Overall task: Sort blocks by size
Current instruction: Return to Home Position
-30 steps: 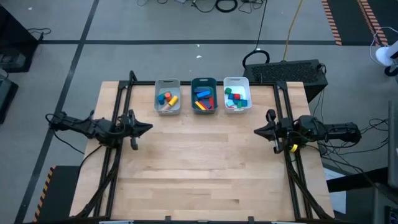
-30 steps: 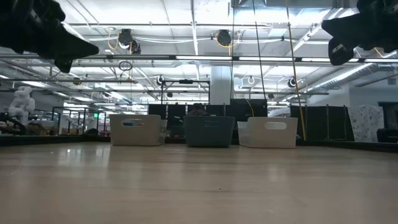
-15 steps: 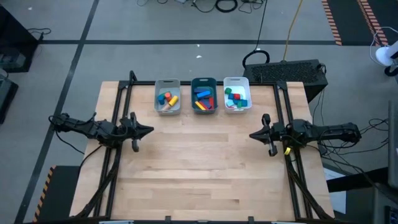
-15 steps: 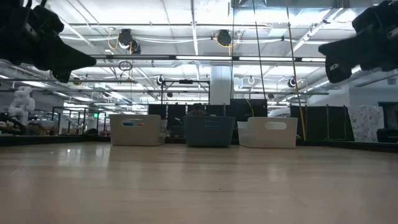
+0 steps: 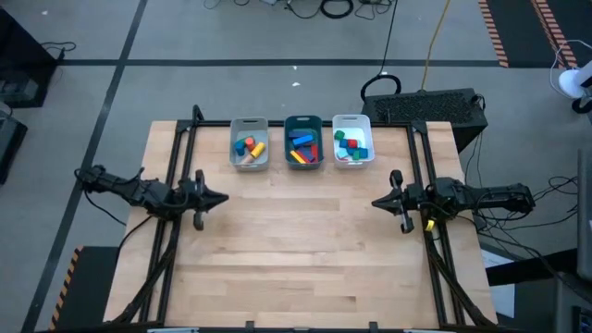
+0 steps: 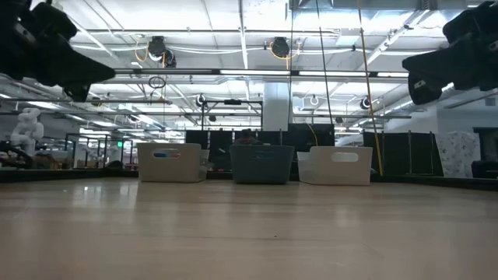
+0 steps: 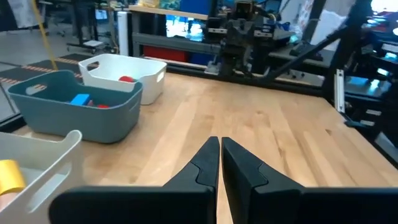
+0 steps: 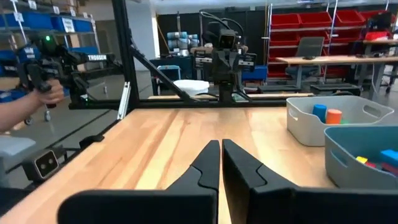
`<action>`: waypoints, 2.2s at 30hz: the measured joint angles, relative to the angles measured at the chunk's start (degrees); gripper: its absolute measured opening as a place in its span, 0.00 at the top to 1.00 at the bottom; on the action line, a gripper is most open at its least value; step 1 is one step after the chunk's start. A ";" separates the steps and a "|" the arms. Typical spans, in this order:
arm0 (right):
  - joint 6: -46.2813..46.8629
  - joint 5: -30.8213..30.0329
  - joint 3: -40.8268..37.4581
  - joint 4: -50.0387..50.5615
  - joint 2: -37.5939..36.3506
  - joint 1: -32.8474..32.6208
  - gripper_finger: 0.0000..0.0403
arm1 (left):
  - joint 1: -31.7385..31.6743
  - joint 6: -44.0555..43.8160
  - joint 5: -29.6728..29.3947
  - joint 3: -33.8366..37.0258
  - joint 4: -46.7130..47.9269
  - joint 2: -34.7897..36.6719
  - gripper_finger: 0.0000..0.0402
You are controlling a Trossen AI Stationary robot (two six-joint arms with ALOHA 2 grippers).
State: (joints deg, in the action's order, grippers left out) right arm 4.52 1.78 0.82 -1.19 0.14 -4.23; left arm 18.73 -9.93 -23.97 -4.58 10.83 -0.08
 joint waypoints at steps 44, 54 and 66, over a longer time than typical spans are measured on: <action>-5.69 -1.92 0.00 -0.77 -0.02 0.00 1.00 | -0.55 10.36 5.70 4.30 -14.03 -2.61 0.95; -5.04 -1.92 0.00 -1.46 -0.02 0.00 1.00 | -3.47 16.02 5.44 4.33 -16.50 0.04 0.95; -5.25 -1.95 0.00 -3.36 -0.02 0.00 1.00 | -18.40 12.54 21.11 4.33 -12.80 0.04 0.95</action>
State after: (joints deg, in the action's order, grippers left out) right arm -0.73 -0.16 0.82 -4.55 0.12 -4.23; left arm 0.33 2.62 -2.85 -0.25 -1.97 -0.03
